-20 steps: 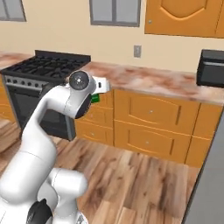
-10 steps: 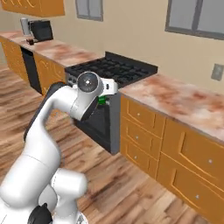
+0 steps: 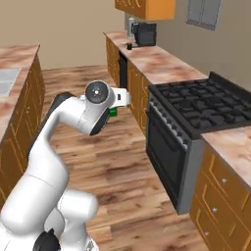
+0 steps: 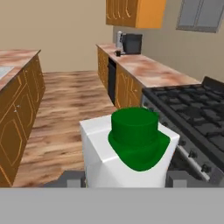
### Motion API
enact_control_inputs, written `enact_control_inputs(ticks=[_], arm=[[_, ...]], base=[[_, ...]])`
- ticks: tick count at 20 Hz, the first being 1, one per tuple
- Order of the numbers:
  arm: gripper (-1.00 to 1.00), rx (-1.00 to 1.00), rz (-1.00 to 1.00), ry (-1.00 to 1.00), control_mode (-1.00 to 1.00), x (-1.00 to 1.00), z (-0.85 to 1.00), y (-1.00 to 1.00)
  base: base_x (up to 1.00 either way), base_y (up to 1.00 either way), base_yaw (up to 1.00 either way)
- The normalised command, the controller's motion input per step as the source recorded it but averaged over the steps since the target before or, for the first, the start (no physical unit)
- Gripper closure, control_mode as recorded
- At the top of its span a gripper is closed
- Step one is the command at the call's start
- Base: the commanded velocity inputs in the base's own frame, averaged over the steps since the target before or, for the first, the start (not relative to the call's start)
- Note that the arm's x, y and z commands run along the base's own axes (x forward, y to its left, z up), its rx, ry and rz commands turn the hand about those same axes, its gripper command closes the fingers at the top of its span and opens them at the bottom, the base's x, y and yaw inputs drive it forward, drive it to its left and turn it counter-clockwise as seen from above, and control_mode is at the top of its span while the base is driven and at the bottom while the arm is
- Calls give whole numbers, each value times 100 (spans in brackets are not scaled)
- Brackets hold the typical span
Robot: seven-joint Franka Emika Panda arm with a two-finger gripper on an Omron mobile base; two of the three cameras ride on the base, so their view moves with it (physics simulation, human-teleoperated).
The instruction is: Take a sugar cube from the saucer and place it inside the coffee. Then, grab milk from the fridge and place it next to the coffee on the counter to sweeten the coffee.
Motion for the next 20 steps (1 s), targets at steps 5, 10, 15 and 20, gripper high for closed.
enact_control_inputs(ticks=[5, 10, 15, 20], arm=[[100, 0, 0, 0, 100, 0, 0, 0], [100, 0, 0, 0, 100, 0, 0, 0], [100, 0, 0, 0, 100, 0, 0, 0], [100, 0, 0, 0, 100, 0, 0, 0]], base=[[100, 0, 57], [100, 0, 39], [100, 0, 25], [100, 3, 5]])
